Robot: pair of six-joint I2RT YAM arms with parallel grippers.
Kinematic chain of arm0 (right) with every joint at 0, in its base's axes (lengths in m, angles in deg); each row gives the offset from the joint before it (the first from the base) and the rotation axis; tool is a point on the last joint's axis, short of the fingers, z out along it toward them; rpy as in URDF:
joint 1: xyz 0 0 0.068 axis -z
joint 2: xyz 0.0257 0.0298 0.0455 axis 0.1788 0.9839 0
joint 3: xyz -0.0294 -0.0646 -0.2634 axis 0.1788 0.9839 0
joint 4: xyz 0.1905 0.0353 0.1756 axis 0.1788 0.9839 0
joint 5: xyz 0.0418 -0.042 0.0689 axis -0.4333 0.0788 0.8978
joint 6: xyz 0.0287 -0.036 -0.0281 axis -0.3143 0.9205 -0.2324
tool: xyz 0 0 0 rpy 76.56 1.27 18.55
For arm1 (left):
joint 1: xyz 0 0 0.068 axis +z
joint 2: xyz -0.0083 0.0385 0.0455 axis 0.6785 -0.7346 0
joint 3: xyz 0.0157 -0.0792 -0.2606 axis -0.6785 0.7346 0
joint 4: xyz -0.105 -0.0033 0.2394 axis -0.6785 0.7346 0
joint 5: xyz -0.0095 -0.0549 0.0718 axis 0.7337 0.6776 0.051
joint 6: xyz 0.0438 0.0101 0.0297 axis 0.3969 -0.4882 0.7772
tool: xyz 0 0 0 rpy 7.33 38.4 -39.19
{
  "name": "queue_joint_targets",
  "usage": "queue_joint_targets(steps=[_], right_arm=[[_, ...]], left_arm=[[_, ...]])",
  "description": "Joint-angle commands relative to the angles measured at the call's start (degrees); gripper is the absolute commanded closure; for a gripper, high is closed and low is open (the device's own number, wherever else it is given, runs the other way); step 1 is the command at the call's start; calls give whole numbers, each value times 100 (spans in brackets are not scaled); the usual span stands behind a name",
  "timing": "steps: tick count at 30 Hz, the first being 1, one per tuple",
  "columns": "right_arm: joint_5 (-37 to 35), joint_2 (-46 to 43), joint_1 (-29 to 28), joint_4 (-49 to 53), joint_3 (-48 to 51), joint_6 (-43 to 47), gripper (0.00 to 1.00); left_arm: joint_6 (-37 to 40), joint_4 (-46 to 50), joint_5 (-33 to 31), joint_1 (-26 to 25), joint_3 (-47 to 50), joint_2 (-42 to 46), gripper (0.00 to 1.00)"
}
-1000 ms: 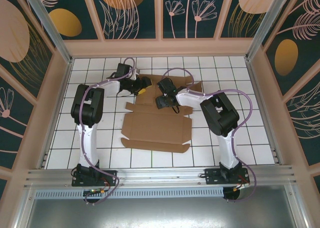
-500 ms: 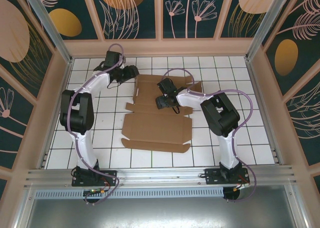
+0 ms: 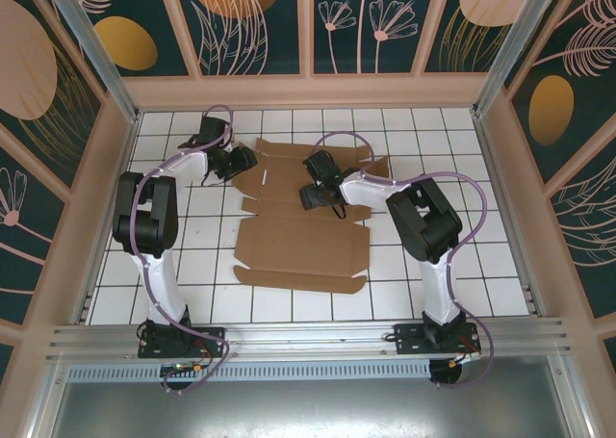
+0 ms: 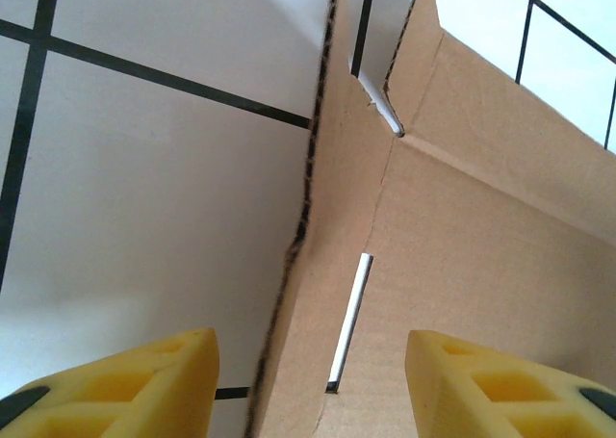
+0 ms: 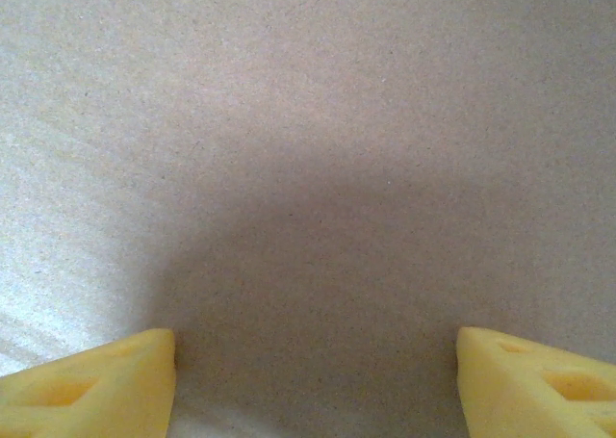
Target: Fold the paper box
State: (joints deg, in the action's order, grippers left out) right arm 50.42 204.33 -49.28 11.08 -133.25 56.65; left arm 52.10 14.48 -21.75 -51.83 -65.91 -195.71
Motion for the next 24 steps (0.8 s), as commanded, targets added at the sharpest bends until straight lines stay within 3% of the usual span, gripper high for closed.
queue_joint_targets(steps=[1, 4, 8, 10, 18, 24], right_arm=[[60, 460, -30, 1218, 422, 113, 26], [52, 479, -45, 1229, 392, 108, 28], [34, 520, -53, 1254, 322, 102, 29], [30, 539, -60, 1256, 310, 91, 29], [-18, 559, -88, 1290, 278, 89, 30], [-67, 579, -105, 1281, 268, 46, 31]], left_arm=[[132, 137, -403, 6, -259, 9, 48], [360, 484, -783, 5, -523, -53, 57], [545, 752, -1054, -79, -621, -265, 89], [736, 905, -1367, -244, -726, -391, 97], [1058, 1549, -2362, -842, -1469, -980, 98], [1137, 2191, -3784, -1550, -2266, -1801, 93]])
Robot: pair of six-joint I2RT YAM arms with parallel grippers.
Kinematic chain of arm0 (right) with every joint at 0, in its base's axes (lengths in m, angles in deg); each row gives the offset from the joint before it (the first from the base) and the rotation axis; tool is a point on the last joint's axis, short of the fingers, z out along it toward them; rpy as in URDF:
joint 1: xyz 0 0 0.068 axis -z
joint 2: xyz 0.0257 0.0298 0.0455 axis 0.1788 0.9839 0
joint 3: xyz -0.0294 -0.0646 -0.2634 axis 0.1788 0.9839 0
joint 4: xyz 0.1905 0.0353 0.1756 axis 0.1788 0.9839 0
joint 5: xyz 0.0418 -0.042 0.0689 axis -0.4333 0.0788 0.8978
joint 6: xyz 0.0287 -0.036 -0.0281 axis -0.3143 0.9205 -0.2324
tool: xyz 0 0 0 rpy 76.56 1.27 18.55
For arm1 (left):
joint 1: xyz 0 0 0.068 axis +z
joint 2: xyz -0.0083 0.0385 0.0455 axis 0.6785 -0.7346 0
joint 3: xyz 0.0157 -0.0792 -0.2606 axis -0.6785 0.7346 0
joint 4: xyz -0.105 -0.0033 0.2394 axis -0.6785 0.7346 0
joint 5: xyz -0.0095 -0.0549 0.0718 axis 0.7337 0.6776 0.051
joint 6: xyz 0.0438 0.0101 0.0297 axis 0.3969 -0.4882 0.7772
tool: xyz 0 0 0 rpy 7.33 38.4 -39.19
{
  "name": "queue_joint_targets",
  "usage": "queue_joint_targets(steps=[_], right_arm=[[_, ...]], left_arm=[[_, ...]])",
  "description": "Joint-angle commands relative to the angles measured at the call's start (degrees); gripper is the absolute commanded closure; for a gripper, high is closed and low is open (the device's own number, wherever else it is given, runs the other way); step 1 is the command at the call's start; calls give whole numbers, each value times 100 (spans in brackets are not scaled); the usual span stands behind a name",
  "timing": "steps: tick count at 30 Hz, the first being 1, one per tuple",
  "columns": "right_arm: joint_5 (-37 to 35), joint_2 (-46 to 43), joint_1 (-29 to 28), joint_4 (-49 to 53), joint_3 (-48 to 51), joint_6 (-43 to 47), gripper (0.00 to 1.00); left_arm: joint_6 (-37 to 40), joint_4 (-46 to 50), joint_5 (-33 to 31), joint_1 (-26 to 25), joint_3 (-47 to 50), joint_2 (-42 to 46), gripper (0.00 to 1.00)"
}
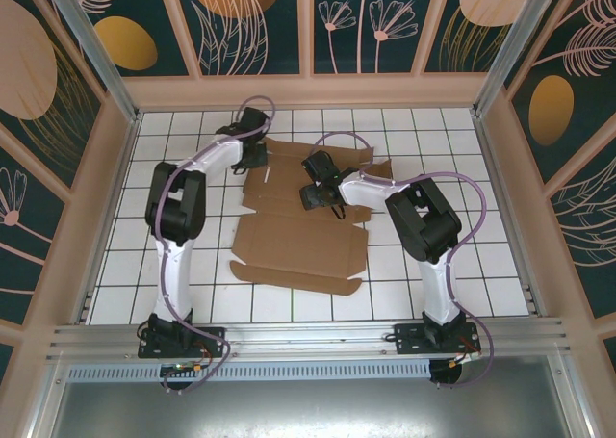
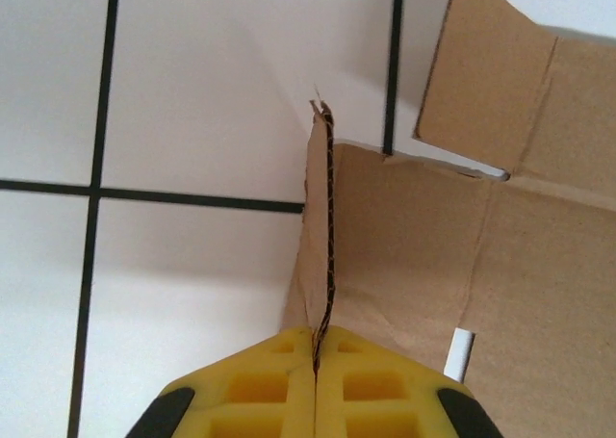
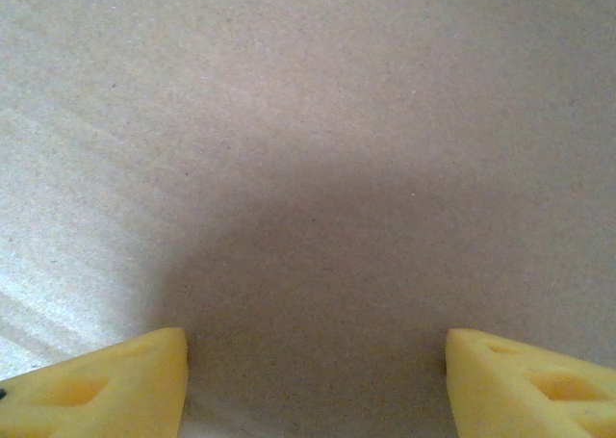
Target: Fold the paper box
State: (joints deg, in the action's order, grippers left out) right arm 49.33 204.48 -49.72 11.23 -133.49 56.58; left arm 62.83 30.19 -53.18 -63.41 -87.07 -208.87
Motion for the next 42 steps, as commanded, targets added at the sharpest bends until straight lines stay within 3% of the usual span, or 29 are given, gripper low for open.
queue_joint_targets(steps=[1, 8, 13, 15, 17, 20, 25, 29, 33, 42], right_arm=[[24, 573, -66, 1274, 284, 53, 31], [-73, 591, -66, 1307, 265, 51, 31], [-77, 556, -64, 1319, 274, 53, 31], [-70, 524, -65, 1310, 291, 58, 31], [-74, 467, -55, 1295, 317, 80, 31], [-68, 384, -39, 1257, 399, 108, 31], [-41, 383, -48, 1249, 422, 132, 31], [-54, 402, -55, 1249, 429, 141, 31], [-46, 429, -59, 1257, 417, 143, 31], [-111, 422, -74, 1292, 427, 133, 31]], left_arm=[[39, 675, -789, -516, -241, -600, 92], [-250, 528, -461, -757, -248, -553, 86], [-156, 145, -325, -510, 78, 461, 66], [-108, -193, 144, -263, 513, 1070, 57], [-216, -664, 791, 79, 1221, 1783, 42], [-435, -1388, 1876, 493, 2338, 2627, 32], [-449, -1608, 2611, 553, 3394, 2955, 29], [-502, -1755, 2581, 553, 3986, 3162, 26], [-696, -1914, 2980, 548, 4038, 2811, 20], [-860, -2271, 3355, 551, 4045, 2274, 23]])
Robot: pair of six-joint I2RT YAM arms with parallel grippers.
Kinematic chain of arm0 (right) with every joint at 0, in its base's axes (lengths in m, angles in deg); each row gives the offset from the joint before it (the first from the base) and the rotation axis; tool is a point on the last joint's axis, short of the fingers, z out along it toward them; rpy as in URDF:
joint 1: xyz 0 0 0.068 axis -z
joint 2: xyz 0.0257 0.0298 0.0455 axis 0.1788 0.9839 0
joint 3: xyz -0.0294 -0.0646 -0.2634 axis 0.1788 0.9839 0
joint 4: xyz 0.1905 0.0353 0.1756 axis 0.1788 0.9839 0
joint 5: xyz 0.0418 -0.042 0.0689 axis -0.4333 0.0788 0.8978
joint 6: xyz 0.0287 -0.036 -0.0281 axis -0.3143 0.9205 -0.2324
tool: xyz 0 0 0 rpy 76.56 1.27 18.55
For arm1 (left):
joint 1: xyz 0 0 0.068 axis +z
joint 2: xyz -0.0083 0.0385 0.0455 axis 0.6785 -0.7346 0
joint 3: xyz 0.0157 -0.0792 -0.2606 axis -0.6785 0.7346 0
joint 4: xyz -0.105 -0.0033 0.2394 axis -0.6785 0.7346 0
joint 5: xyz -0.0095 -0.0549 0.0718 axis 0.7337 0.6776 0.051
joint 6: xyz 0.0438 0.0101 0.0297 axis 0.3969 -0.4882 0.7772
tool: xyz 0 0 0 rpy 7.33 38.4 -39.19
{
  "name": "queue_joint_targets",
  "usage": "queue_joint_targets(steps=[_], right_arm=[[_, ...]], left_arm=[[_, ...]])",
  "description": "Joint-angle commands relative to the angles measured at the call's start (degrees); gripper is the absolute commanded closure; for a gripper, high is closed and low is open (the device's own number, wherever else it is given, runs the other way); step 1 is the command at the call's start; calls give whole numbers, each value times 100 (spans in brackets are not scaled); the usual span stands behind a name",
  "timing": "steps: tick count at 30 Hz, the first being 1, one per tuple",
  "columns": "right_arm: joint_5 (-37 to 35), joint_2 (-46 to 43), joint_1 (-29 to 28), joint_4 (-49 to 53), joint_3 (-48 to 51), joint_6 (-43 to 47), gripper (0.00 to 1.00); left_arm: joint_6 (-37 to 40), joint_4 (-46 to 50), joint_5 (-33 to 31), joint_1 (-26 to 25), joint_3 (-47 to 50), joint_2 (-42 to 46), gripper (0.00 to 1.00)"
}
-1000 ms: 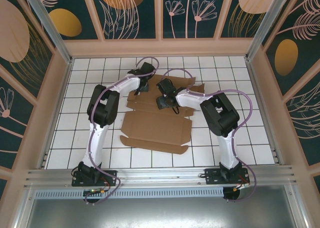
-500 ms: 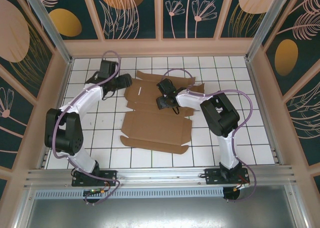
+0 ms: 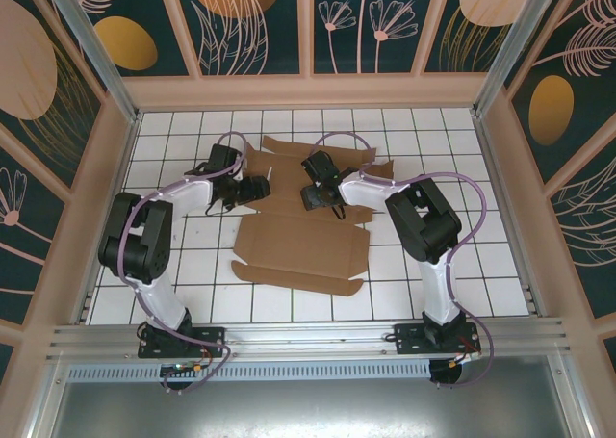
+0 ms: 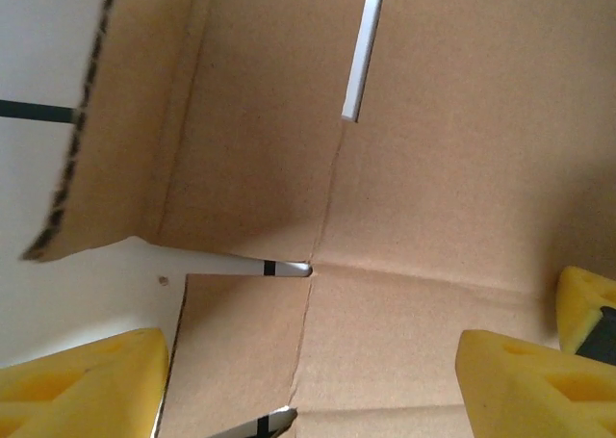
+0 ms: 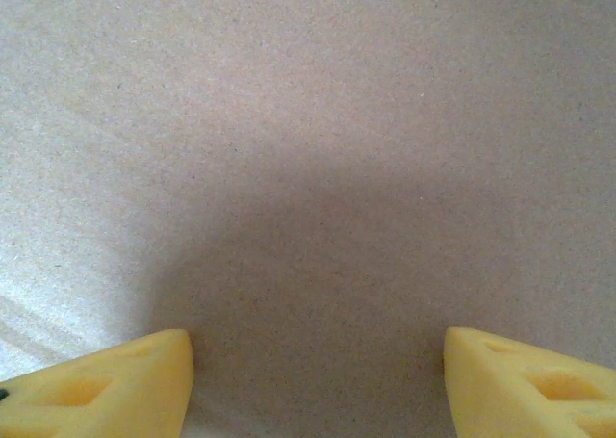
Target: Fold the paper box
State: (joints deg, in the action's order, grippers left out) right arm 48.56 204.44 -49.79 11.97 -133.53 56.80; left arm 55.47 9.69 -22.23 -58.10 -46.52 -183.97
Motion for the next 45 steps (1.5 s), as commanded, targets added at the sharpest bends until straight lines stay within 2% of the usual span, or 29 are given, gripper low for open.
queue_joint_targets(steps=[1, 6, 16, 24, 31, 38, 41, 45], right_arm=[[-31, 427, -71, 1216, 429, 111, 31], [-26, 451, -94, 1226, 411, 127, 31], [-58, 489, -121, 1236, 417, 124, 31], [11, 534, -161, 1242, 439, 136, 31], [-19, 510, -173, 1279, 446, 154, 32], [-12, 428, -164, 1287, 490, 121, 31], [105, 51, -165, 1275, 490, -1, 32], [346, -851, -63, 1145, 412, -288, 32]], left_arm=[[-129, -206, 270, 19, -39, -284, 23], [-18, -116, 80, 19, -77, -328, 24], [-347, -591, 946, -13, 136, -17, 34], [-257, -573, 1178, -194, 11, 5, 37], [-245, -571, 1136, -515, -50, -311, 38], [-325, -538, 996, -530, -79, -493, 40], [-220, -263, 452, -356, -300, 12, 42], [-246, -128, 379, -43, -683, 784, 44]])
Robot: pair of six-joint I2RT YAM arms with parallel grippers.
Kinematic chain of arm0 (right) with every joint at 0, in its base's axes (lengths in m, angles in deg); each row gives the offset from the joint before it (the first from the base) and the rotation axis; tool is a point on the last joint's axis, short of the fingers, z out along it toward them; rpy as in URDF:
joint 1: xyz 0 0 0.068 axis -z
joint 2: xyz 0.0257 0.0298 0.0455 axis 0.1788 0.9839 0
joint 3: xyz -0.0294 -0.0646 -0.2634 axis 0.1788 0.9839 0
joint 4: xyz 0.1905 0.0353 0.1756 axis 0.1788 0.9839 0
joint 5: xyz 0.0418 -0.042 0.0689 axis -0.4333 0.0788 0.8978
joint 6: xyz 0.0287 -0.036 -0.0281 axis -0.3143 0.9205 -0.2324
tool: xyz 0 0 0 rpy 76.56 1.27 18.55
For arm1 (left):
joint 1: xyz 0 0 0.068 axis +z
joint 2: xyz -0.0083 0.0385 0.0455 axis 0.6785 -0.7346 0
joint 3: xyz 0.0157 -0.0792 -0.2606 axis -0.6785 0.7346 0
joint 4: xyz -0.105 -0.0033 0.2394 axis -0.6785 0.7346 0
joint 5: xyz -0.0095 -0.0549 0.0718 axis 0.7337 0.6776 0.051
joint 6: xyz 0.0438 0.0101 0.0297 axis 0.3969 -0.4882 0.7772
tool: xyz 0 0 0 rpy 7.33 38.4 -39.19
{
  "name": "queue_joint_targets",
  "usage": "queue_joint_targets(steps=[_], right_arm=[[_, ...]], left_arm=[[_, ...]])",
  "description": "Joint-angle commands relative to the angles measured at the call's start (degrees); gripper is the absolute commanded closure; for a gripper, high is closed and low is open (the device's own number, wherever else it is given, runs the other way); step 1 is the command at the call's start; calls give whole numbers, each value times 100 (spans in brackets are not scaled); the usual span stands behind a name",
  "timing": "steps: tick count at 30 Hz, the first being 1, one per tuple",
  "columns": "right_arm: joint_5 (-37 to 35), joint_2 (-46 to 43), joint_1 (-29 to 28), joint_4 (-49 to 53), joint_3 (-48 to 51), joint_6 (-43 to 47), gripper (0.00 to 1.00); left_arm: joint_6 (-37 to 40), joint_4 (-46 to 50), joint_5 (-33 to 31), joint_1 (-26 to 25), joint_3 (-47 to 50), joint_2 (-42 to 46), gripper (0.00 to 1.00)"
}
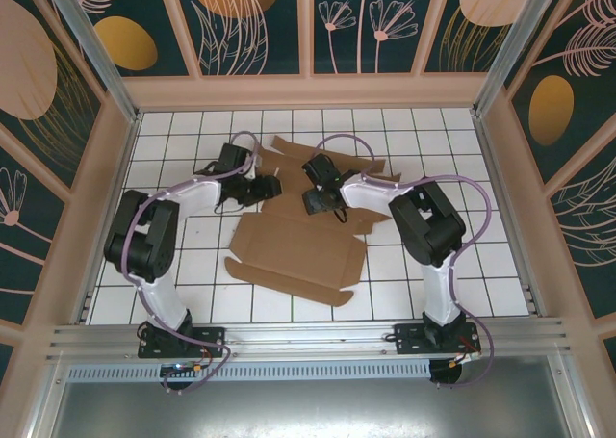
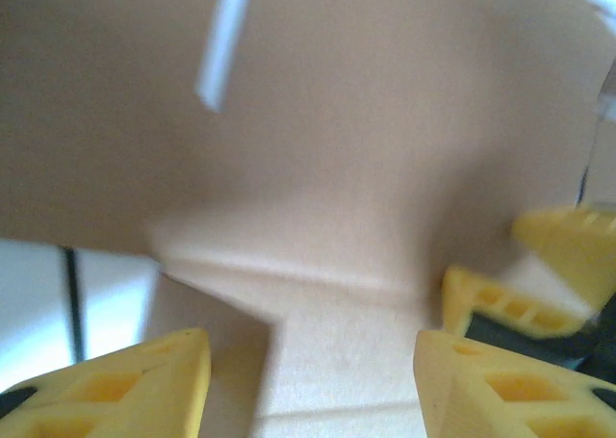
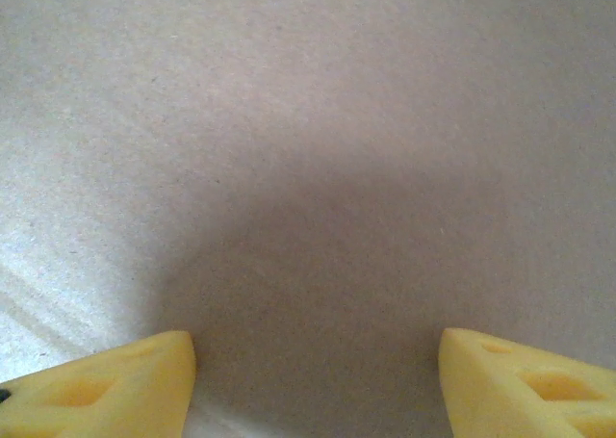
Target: Fold the paper box
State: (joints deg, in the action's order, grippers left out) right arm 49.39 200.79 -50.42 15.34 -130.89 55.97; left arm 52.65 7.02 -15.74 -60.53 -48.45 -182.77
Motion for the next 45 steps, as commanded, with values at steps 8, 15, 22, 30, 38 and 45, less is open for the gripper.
queue_joint_targets(steps=[8, 15, 22, 30, 38, 45], right_arm=[[969, -1686, 693, -14, 298, -662, 37], [1663, -1472, 1550, -778, 462, -746, 69], [1353, -260, 1608, 56, -490, -317, 99], [914, 456, 1459, 498, -549, -296, 98], [761, -173, 1351, 320, 622, -747, 98], [1755, -932, 696, 76, 1406, -1063, 91]], left_arm=[[-360, -377, 343, -257, -511, 924, 96], [-836, -822, 426, -938, -195, 14, 100], [-928, -111, 18, -1022, -441, -856, 100], [-936, 853, -522, -1006, -1527, -1765, 100], [-487, 1533, -1067, -939, -2693, -2614, 100], [-176, 1658, -710, -949, -3427, -3100, 100]])
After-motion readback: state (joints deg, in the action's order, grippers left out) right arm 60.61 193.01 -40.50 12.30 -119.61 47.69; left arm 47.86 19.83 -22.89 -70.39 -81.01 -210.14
